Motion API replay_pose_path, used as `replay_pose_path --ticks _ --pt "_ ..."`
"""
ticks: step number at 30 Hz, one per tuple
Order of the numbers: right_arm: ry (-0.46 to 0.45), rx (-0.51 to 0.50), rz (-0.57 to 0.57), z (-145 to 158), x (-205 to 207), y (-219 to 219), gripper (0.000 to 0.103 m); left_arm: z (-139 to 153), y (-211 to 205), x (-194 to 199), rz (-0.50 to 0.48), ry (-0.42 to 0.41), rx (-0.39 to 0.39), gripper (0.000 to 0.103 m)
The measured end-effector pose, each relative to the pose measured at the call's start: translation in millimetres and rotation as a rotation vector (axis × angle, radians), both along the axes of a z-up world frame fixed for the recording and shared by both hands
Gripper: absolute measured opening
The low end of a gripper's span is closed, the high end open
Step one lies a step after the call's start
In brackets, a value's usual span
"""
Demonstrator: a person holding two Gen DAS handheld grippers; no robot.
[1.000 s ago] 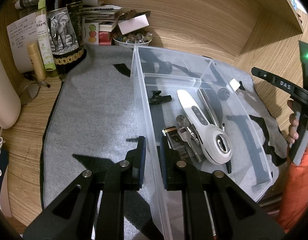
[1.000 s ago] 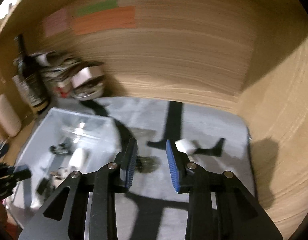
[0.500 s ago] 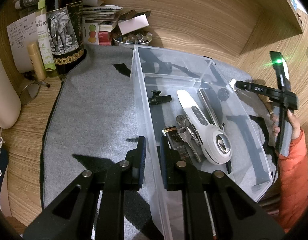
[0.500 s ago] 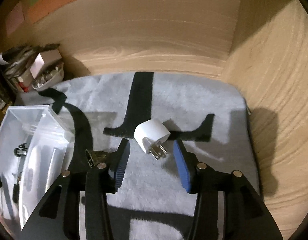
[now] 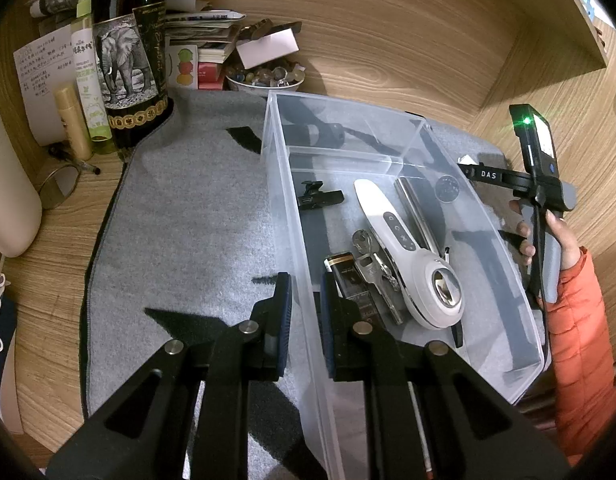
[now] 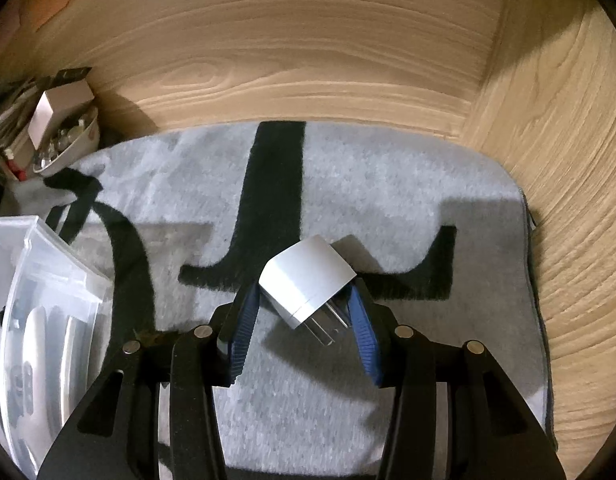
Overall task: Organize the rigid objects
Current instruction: 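Carry the white plug adapter into the box and open the right tool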
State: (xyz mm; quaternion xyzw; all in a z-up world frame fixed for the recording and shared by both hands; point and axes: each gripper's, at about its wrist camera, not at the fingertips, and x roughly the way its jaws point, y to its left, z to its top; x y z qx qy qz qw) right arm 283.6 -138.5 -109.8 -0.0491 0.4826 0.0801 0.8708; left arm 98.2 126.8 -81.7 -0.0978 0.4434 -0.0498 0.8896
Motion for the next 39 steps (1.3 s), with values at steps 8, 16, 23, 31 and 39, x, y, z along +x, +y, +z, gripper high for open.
replay_pose_path --ticks 8,16,23,31,39 --pt "-0.035 0.004 0.024 7 -8 4 0.042 0 1 0 -0.001 0.001 0.005 0.012" --pt "-0.11 0.018 0.087 37 -32 16 0.042 0 1 1 -0.001 0.001 0.006 0.012" --pt "-0.182 0.048 0.141 67 -60 26 0.042 0 1 1 0.0 0.002 0.007 0.012" --pt "-0.255 0.083 0.237 92 -91 52 0.042 0 0 1 0.001 0.002 0.008 0.012" --pt "-0.284 0.093 0.364 99 -120 86 0.042 0 0 1 0.002 0.001 0.008 0.012"
